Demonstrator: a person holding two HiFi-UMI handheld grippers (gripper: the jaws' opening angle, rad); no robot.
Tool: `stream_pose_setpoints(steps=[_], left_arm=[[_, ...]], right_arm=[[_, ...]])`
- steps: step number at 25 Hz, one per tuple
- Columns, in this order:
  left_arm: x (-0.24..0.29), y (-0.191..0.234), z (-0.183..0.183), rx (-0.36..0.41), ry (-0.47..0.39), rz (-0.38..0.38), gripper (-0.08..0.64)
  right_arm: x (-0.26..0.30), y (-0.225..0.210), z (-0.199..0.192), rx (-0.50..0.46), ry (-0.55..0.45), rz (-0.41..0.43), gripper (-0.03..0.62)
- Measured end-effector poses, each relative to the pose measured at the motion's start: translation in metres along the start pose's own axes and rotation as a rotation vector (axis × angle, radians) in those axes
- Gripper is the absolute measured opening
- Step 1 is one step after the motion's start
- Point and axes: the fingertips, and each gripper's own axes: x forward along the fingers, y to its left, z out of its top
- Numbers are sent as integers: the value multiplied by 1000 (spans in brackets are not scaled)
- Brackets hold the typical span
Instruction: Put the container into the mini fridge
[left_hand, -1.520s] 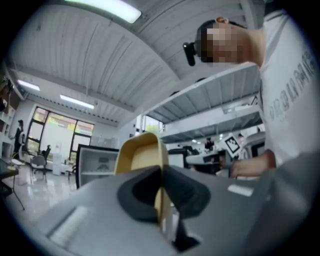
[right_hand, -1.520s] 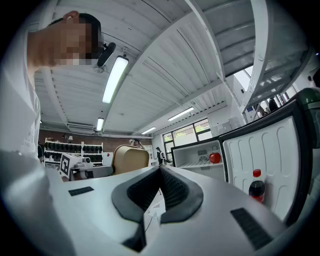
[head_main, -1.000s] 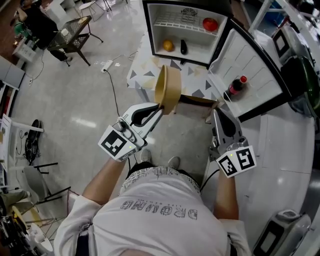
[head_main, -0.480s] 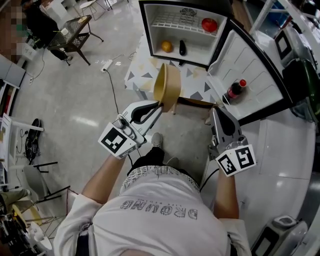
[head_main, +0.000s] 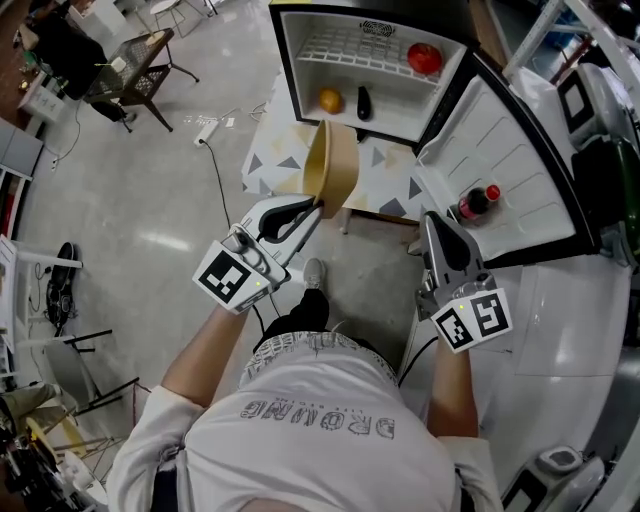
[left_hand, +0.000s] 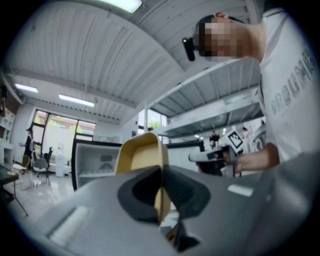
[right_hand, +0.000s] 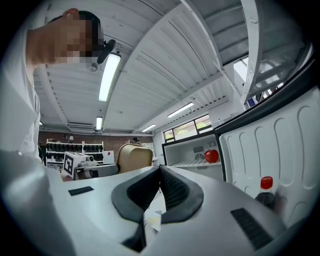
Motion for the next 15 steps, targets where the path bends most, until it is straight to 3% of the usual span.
stream_pose_setpoints(steps=[15], left_arm=[[58,131,-27,-9,23,-40,20]], right_arm=[[120,-55,-4,12,21,-69,-2]])
